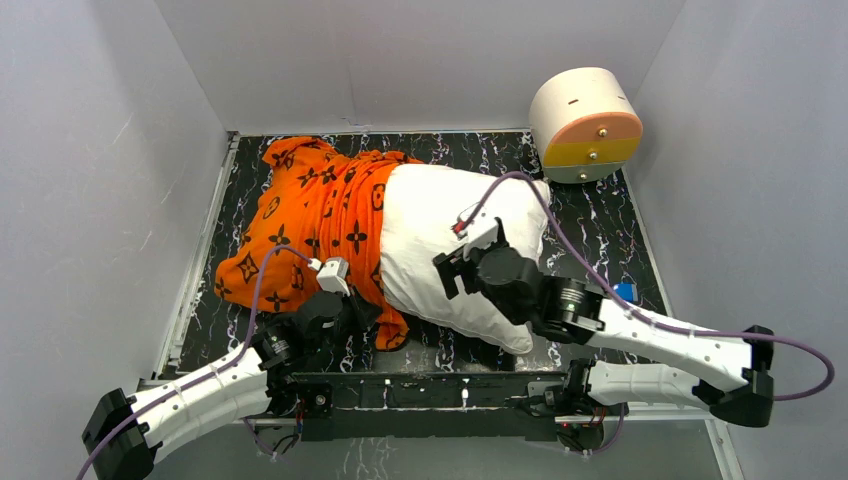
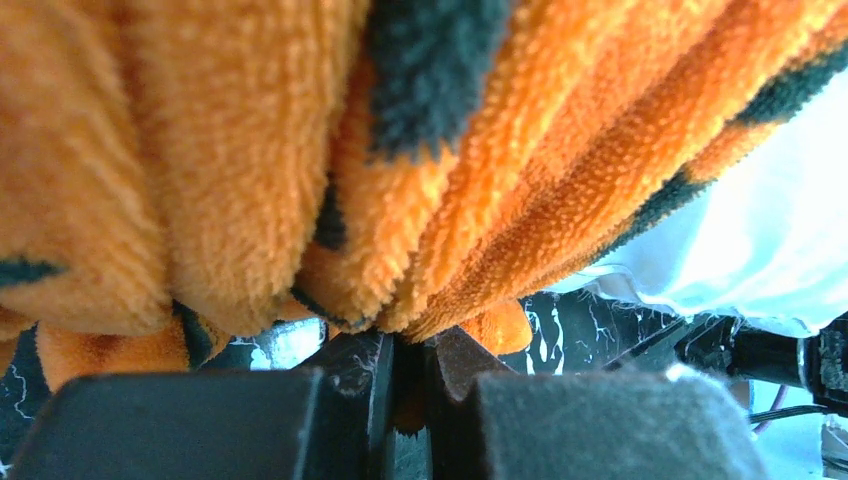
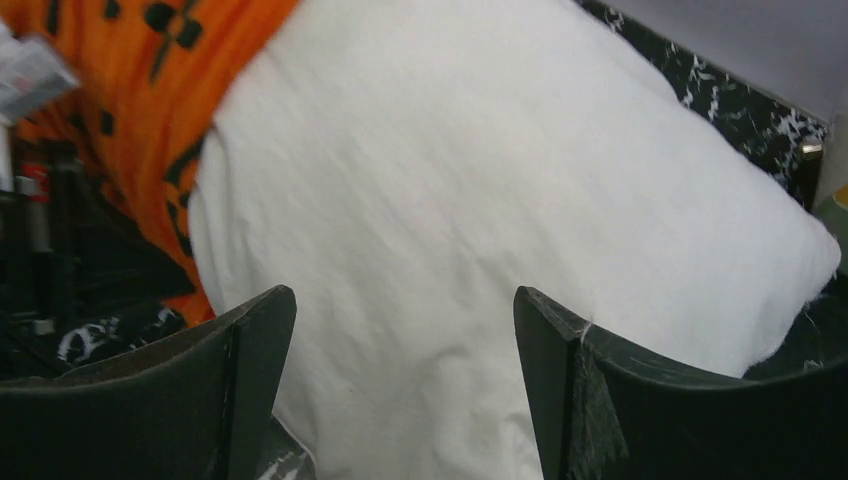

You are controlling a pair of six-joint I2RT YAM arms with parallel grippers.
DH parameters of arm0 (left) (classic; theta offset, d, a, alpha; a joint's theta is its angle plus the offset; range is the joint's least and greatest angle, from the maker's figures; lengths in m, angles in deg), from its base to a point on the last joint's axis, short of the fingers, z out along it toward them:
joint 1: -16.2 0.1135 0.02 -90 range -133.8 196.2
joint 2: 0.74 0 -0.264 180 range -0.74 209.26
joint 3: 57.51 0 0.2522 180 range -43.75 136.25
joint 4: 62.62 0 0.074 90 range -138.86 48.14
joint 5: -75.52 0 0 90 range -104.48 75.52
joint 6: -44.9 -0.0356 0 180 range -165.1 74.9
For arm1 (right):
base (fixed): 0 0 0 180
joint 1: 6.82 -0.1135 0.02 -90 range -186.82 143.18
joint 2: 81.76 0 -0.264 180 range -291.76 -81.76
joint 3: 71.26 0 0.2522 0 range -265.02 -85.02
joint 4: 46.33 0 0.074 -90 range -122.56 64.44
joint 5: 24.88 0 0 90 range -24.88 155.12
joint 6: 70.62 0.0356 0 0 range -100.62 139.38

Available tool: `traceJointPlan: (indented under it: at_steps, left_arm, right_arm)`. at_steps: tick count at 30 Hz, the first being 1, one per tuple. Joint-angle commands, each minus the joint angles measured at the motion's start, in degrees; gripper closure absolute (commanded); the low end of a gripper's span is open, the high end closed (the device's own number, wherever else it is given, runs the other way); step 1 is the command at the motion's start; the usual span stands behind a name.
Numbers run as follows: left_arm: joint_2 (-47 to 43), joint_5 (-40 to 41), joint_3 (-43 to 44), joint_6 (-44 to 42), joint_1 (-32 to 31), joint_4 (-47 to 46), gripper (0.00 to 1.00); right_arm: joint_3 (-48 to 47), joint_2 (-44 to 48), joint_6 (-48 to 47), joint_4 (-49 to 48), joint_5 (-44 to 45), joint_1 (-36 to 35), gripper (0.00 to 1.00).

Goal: Remove the pillowcase from the pillow
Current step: Remove the pillow from the pillowcase.

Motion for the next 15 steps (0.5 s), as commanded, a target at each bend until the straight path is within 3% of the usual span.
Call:
traceJointPlan:
  at_steps: [1, 5, 11, 15]
  left_arm:
    - [-0.4, 0.1, 3.2, -2.9, -0.2, 2.4, 1.00]
    - [-0.6, 0.5, 4.9, -4.4, -0.3, 4.1, 1.00]
    - [-2.7, 1.9, 6.3, -4.7, -0.3, 7.6, 1.00]
    - [-4.6, 3.2, 6.7, -3.8, -0.2, 10.2, 1.00]
  right_arm:
    - [1.5, 5.2, -5.9, -13.6, -10.1, -0.2, 0.13]
    - [1.4, -3.5, -8.3, -13.6, -19.1, -0.5, 0.13]
    - [5.9, -15.0, -16.8, -21.3, 0.9, -1.2, 0.03]
    - [10.5, -15.8, -19.8, -27.2, 12.9, -1.2, 0.08]
